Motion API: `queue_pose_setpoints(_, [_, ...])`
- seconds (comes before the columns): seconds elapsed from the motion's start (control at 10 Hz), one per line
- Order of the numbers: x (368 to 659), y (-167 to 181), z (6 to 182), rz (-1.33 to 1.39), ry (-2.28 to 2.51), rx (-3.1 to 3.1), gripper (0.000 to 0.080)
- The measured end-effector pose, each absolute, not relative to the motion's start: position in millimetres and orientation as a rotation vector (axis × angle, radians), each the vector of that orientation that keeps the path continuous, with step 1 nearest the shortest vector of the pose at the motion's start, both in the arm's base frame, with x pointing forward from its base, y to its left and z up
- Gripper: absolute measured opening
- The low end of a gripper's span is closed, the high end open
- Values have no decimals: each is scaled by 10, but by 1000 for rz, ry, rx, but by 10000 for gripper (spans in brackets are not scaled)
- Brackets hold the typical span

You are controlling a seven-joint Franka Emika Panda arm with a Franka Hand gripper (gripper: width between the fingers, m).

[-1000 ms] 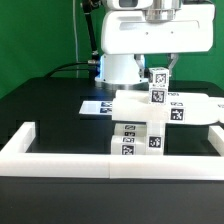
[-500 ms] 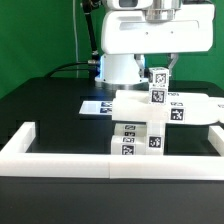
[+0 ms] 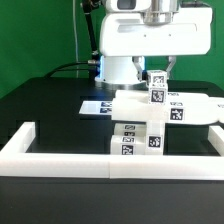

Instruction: Assemble chair

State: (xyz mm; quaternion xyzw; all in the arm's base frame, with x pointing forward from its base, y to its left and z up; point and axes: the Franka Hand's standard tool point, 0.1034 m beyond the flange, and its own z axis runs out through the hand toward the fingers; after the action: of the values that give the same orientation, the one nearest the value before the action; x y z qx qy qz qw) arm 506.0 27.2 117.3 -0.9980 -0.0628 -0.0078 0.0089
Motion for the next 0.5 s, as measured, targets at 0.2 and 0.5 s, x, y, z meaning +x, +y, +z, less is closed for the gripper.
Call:
queue_pose_setpoints(0.2, [5051, 264, 1144, -16, -195, -3120, 287])
queue_pose_setpoints(0.5, [5056, 262, 1141, -21, -193, -3121, 287])
